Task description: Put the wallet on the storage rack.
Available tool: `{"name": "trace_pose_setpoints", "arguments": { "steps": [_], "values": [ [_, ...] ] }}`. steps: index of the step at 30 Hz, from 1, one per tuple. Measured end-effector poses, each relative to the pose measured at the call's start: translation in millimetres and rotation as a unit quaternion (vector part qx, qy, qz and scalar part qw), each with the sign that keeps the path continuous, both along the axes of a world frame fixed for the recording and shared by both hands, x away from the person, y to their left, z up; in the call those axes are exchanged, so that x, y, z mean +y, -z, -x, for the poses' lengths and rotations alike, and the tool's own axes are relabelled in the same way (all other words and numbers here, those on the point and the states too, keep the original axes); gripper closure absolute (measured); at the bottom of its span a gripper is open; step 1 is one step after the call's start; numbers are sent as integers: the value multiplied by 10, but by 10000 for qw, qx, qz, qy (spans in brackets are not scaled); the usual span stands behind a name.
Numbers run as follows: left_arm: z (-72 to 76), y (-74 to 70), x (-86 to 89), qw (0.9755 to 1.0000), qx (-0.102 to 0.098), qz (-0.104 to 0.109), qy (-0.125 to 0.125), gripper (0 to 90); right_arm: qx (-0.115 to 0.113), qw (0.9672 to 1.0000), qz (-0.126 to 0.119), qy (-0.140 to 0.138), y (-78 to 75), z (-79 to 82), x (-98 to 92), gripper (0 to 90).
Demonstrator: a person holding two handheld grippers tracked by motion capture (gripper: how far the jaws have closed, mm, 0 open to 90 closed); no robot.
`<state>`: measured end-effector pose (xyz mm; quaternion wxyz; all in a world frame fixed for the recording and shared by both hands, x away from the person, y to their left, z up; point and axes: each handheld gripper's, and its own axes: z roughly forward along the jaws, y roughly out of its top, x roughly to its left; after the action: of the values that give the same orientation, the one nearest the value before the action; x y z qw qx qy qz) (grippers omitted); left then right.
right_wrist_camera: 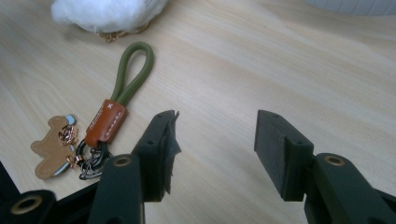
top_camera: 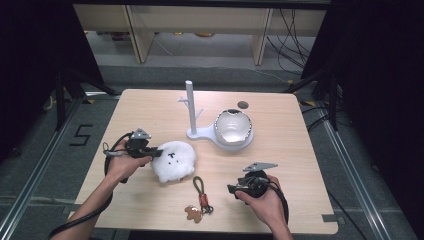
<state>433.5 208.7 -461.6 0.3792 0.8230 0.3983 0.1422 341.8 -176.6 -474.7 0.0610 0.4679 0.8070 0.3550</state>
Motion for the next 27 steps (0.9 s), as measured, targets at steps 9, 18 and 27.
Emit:
{"name": "trace_pose_setpoints", "arguments": {
  "steps": [9, 18, 27],
  "values": [
    [182, -222, -16, 9982, -569, 196, 39, 818, -173, 9997, -133, 71, -79, -12, 6, 495],
    [294, -417, -103, 9947, -1000, 220, 119, 818, -631, 9975, -297, 74, -219, -65, 27, 498],
    [376, -566, -270, 9907, -1288, 284, 347, 818, -848, 9951, -471, 163, -389, -120, 113, 494]
  ]
}}
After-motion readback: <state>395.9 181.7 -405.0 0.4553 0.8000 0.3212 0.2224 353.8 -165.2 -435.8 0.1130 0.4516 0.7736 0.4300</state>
